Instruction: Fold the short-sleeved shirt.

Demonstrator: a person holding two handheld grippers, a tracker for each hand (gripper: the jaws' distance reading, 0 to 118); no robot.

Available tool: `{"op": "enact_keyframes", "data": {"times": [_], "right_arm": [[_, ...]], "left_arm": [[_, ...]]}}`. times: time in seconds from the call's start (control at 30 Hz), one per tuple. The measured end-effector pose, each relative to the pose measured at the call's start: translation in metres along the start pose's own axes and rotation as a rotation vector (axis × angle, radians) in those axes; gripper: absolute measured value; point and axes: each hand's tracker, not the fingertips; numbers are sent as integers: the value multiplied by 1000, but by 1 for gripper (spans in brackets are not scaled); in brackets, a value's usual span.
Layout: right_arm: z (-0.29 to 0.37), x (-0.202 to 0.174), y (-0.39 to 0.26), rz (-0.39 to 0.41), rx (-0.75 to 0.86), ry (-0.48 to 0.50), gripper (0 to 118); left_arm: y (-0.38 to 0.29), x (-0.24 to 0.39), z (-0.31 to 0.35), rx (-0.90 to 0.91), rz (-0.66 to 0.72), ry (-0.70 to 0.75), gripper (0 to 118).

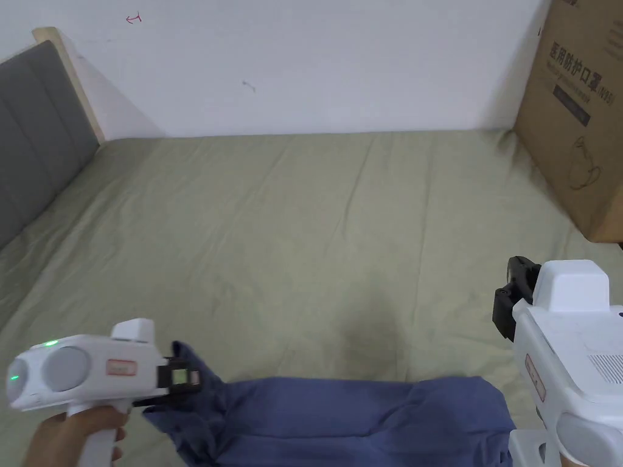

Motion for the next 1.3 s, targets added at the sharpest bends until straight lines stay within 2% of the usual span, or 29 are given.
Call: {"op": "enact_keyframes", "data": {"times": [0.1, 0.27, 0.5, 0.57, 0.6, 0.63, 0.67, 0.7, 0.8, 0.9, 1.0, 1.1, 1.13, 1.2, 1.23, 1.3], "right_arm": [[3, 6, -2, -3, 4, -11, 0], [9, 20, -5, -7, -2, -28, 0], [14, 36, -11, -5, -20, -62, 0], [15, 39, -12, -5, -24, -69, 0], [16, 41, -12, -6, -27, -72, 0], [16, 42, -12, -7, -28, -74, 0], [15, 43, -12, -9, -30, -76, 0], [15, 44, -12, -9, -32, -76, 0], [15, 45, -12, -13, -32, -82, 0], [16, 46, -9, -19, -26, -84, 0], [16, 46, -6, -18, -17, -84, 0], [16, 45, -4, -16, -10, -81, 0], [16, 45, -3, -16, -9, -81, 0], [16, 44, -3, -16, -8, -79, 0], [15, 43, -3, -16, -9, -79, 0], [15, 43, -3, -16, -12, -76, 0]], "left_arm": [[0, 42, -32, -44, -50, -63, 9], [-14, 93, -98, -144, -110, -67, 9], [-45, 121, -169, -253, -91, 28, 12], [-46, 123, -167, -255, -72, 18, 34], [-46, 125, -162, -235, -59, -33, 50], [-47, 129, -154, -218, -56, -77, 75], [-45, 130, -146, -202, -54, -89, 90], [-43, 131, -138, -185, -44, -86, 100], [-35, 129, -98, -51, -57, -119, 102], [-28, 115, -62, 90, -76, -77, 102], [-28, 95, -42, 208, -116, 21, 98], [-31, 76, -34, 300, -131, 90, 62], [-34, 70, -34, 315, -138, 103, 42], [-39, 60, -41, 324, -149, 110, 11], [-42, 55, -46, 322, -154, 112, 0], [-52, 51, -58, 327, -177, 135, 0]]}}
